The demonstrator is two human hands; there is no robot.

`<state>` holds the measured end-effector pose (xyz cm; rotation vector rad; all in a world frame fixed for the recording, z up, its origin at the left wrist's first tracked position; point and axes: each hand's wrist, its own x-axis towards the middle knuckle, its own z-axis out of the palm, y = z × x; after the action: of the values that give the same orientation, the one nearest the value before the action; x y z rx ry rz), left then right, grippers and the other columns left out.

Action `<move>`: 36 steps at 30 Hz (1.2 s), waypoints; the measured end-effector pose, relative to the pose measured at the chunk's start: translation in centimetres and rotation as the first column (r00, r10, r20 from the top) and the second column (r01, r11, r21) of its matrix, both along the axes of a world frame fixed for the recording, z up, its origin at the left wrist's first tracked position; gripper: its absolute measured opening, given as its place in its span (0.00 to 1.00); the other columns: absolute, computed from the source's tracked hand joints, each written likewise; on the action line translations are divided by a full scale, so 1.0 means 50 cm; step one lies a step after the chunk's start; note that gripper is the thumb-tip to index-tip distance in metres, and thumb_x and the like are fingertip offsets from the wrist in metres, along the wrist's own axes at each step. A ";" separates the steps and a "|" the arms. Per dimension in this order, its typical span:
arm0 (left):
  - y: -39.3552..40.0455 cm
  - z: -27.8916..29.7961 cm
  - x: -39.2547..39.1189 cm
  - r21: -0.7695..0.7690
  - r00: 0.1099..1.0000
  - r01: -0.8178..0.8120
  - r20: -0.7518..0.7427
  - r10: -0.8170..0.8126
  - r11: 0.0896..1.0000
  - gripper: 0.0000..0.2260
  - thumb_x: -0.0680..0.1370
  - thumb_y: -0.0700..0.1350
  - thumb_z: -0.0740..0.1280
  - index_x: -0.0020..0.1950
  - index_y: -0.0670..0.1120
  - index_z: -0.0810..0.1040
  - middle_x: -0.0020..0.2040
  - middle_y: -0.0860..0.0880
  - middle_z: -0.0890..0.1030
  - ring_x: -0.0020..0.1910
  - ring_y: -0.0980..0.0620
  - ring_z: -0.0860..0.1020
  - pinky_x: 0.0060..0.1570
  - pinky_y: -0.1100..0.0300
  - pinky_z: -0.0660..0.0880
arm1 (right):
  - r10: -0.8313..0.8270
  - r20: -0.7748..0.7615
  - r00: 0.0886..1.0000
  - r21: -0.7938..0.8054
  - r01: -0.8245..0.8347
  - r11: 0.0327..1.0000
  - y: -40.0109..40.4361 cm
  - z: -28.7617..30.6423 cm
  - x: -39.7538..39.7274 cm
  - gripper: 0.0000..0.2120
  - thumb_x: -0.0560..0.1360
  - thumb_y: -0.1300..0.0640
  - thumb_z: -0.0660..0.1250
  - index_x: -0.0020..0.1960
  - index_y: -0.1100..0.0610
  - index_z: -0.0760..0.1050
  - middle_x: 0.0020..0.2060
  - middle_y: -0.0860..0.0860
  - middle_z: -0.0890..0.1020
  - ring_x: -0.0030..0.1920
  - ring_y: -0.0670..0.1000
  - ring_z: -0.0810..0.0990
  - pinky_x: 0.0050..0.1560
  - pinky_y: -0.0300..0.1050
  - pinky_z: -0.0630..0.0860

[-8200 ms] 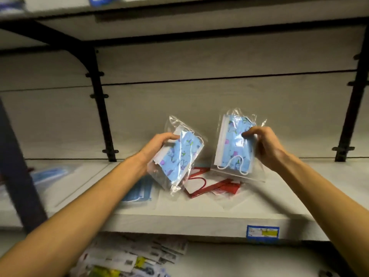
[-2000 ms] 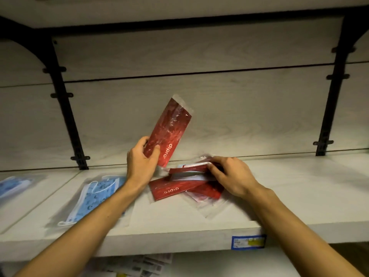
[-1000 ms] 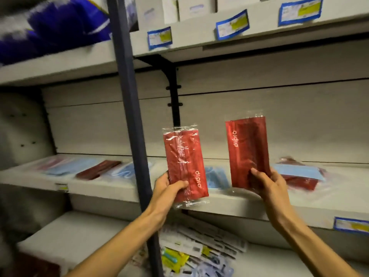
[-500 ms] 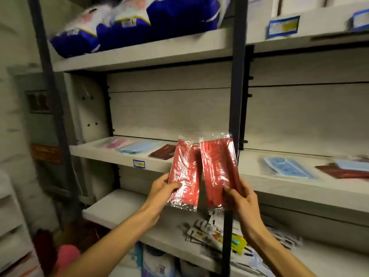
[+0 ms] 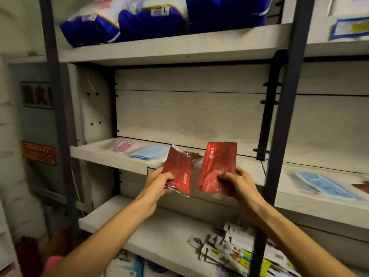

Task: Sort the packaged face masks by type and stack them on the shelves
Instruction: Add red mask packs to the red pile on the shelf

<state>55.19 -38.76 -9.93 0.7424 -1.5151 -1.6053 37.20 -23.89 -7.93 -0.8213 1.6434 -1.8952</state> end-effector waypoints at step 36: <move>-0.347 -0.026 -0.195 -0.818 0.875 0.247 0.419 0.243 0.519 0.31 0.83 0.60 0.59 0.83 0.52 0.54 0.83 0.52 0.57 0.80 0.51 0.57 0.78 0.49 0.60 | 0.163 -0.851 0.499 0.377 0.364 0.852 -0.405 0.016 -0.137 0.36 0.77 0.42 0.68 0.78 0.56 0.61 0.73 0.56 0.71 0.73 0.58 0.66 0.71 0.51 0.65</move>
<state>45.46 -56.12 -11.25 0.5463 -2.3842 -0.4280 30.37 -44.16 -7.11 -1.6019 2.6854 -0.9082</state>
